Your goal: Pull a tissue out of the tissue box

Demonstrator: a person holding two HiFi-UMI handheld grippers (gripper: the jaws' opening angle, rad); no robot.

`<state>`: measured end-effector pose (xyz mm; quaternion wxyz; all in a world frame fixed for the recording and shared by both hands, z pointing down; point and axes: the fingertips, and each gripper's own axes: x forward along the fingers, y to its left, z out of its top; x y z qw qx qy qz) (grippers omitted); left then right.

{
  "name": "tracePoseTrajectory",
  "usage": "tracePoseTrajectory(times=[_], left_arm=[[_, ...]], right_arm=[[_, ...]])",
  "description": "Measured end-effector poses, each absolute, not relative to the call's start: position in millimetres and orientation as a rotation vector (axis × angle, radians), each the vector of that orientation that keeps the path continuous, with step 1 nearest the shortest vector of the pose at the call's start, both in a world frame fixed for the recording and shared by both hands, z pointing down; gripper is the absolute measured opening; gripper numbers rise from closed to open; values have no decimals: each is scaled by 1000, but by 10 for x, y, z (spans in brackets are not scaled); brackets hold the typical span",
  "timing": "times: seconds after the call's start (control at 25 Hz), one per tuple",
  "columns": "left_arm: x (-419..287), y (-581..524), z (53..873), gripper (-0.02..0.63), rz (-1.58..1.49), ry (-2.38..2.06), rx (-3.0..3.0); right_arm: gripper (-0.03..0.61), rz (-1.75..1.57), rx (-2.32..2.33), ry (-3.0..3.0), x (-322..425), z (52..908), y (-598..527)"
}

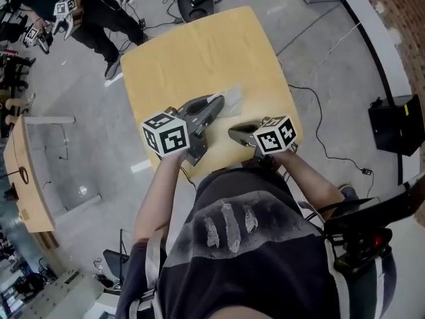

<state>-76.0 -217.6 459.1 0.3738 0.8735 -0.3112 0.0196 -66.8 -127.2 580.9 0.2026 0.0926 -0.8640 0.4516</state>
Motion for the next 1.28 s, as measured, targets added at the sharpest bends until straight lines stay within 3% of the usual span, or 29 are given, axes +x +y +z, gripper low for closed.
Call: tracePoseTrajectory(times=[0.52,0.68,0.88,1.04,1.28], left_arm=[[-925,-2879,6041,10,318,-1036,1900],[-1042,-2989,6195,161,391,-1076,1863],[-1216,-3010,6399,395,615,-1104,1871],[-1484,-2919,6500,477,804,-1095,1871],[-1064,-2760,6638,565,975,-1096,1839]], right_arm=[[-3,1325,294,-2401,3,5939,-1644],[-3,1334,306,-2406,55,5929,-1736],[-3,1326,338,-2408,-6,5938,-1861],[-3,1288,300,-2416,-201,5932,-1916],[-3,1265,274,-2442,433,5871,-1859]])
